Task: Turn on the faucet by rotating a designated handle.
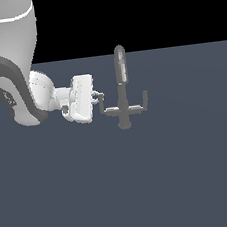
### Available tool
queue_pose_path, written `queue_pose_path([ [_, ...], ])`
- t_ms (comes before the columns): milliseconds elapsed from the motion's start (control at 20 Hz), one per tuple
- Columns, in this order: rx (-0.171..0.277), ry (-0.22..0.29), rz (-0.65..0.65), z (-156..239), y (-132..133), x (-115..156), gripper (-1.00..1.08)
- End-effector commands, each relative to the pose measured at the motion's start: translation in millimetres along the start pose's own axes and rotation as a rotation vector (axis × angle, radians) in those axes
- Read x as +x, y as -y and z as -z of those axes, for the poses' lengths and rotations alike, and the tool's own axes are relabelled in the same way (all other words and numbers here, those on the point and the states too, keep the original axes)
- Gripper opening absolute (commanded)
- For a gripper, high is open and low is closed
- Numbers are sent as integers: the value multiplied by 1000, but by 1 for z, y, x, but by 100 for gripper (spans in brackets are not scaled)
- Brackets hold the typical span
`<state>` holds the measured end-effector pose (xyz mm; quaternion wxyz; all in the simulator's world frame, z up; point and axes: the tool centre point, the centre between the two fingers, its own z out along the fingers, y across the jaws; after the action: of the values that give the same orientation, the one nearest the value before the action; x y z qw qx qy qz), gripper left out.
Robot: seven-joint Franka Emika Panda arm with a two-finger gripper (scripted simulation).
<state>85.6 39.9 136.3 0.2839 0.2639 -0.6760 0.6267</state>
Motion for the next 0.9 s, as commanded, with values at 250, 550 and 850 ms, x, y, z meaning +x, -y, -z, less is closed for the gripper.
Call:
queue_pose_path([
  [250,0,0,0,1,-7,15,-100],
  [550,0,0,0,1,-12,26,-100],
  [850,1,3,4,1,-27,27,-100],
])
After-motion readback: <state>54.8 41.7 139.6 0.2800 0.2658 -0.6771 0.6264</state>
